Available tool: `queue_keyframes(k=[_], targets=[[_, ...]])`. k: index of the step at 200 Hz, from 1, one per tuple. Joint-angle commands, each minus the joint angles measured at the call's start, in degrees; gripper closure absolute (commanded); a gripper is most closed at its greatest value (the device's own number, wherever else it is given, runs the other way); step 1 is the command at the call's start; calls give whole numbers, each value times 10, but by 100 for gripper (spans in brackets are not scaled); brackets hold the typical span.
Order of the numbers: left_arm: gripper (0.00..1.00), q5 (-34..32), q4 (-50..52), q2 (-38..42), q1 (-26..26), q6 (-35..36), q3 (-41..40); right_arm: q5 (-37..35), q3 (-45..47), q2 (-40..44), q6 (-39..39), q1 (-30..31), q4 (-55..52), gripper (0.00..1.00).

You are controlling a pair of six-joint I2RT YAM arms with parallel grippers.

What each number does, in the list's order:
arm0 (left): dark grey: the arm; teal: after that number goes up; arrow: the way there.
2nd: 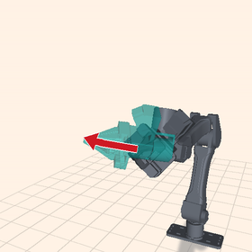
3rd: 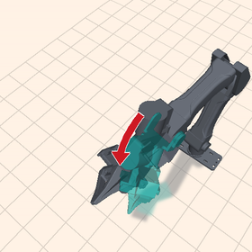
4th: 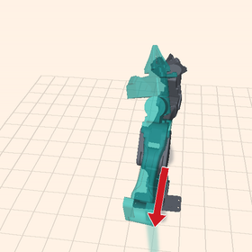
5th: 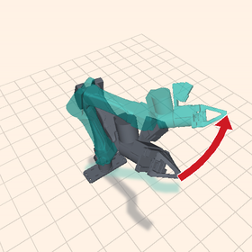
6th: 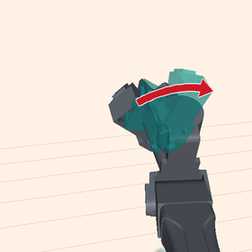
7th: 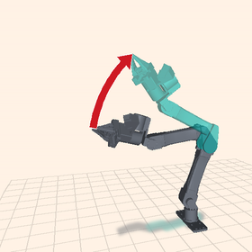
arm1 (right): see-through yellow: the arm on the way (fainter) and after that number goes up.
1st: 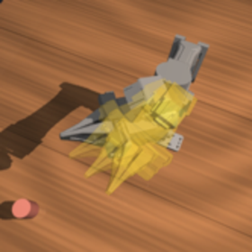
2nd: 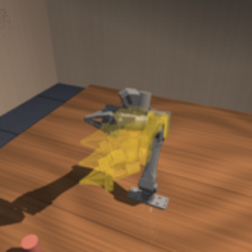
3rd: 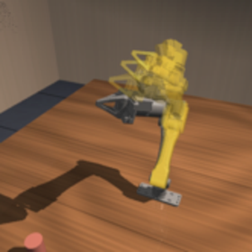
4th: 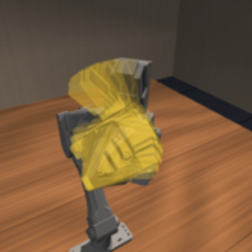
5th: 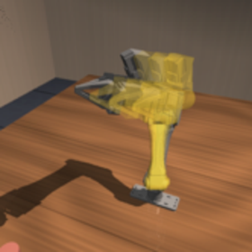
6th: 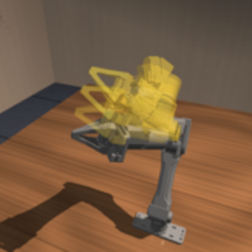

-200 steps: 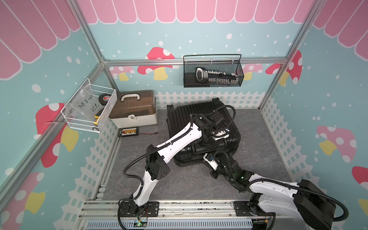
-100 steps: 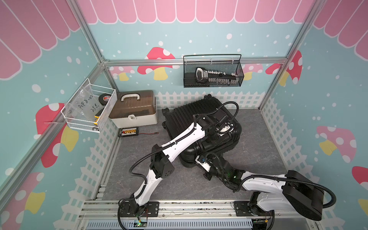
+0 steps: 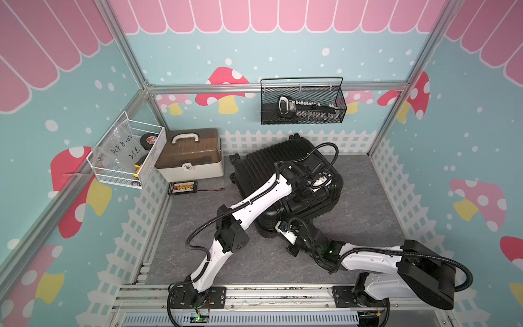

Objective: Close the suitcase zippers
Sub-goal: Zip the zipper on the suitcase.

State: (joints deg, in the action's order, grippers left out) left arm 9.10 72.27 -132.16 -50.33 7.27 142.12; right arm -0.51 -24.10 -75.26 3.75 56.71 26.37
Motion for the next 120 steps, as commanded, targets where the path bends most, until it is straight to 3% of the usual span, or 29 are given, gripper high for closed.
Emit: queue_keyframes(k=[1,88,120], targets=[[100,-37,-204,-65,21,-72,-2,176,-24,1,0,63,130,100],[100,-38,-291,-65,21,-127,-23,137,-40,-9,22,112,142,100],[100,-5,-287,-41,21,-114,-44,26,-11,21,32,113,113,100]])
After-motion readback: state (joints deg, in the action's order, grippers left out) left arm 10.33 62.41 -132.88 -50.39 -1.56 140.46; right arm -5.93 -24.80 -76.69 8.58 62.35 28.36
